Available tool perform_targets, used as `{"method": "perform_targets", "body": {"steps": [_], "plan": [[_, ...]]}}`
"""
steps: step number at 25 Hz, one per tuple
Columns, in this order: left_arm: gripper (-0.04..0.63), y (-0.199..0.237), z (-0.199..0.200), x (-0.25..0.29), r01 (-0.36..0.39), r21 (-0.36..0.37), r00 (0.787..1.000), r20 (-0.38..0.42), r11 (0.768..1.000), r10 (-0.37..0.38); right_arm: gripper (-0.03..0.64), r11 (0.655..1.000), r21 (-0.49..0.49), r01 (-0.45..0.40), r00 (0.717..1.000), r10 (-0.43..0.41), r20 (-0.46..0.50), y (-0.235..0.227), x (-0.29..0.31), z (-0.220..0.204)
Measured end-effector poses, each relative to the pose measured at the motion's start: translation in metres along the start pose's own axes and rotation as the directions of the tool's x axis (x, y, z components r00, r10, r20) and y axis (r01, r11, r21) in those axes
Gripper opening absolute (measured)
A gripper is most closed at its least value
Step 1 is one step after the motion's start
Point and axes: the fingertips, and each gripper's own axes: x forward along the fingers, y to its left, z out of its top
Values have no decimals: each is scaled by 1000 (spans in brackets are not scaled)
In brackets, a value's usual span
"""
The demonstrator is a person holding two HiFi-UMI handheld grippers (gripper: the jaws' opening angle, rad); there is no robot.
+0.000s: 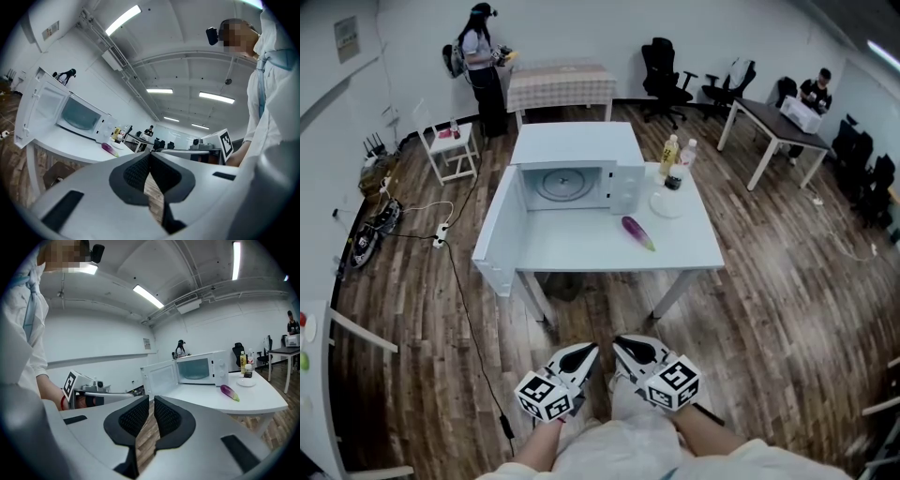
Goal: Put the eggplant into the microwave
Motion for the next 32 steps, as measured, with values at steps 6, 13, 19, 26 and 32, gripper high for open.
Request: {"method": "perform_targets", "body": {"steps": [6, 13, 19, 26, 32], "plan": [[2, 40, 12, 27, -22, -17, 1000, 6, 1000, 22, 40, 1000, 3, 3, 1000, -3, -6, -43, 30, 7], [2, 96, 21, 81, -31, -41, 1000, -7, 999, 30, 40, 1000, -15, -14, 1000, 14, -17, -103, 76, 24], [2, 137, 41, 128, -41, -53, 999, -11, 998, 40, 40, 1000, -7, -19, 999, 19, -40, -157, 100, 39], [2, 172, 52, 171, -47, -64, 999, -30, 997, 45, 40, 1000, -7, -26, 997, 26, -70, -207, 126, 46], [2, 197, 57, 201, -57, -68, 998, -44, 996, 54, 40, 999, -1, -32, 996, 32, -87, -243, 142, 45]]}}
